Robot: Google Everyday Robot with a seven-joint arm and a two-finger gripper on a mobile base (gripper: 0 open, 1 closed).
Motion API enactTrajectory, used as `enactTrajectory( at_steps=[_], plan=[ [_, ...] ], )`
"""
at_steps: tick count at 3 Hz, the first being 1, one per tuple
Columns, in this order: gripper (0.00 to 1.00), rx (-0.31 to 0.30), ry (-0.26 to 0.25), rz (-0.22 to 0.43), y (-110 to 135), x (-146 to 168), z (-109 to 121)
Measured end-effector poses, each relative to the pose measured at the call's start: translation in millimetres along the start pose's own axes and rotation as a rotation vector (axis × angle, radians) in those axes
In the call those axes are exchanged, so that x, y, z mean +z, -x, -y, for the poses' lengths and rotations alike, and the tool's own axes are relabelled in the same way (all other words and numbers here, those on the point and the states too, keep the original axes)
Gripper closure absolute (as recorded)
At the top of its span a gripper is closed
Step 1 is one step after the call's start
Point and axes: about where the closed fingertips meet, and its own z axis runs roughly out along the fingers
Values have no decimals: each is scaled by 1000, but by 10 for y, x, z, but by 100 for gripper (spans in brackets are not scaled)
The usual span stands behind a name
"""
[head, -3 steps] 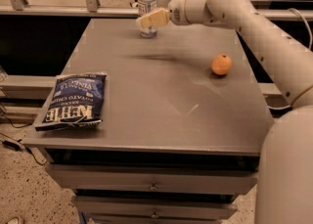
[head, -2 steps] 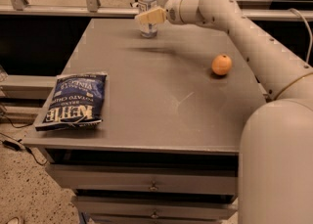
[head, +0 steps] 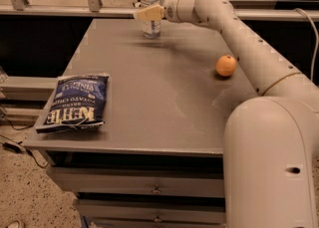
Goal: Pick blue plastic bottle
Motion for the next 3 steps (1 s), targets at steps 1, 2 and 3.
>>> enactTrajectory(
  at_steps=[1,2,3],
  plan=[
    [15,2,29,26,84,70,-32],
    [38,0,52,42,101,34,-50],
    [61,9,89,56,117,-140,-130]
  ],
)
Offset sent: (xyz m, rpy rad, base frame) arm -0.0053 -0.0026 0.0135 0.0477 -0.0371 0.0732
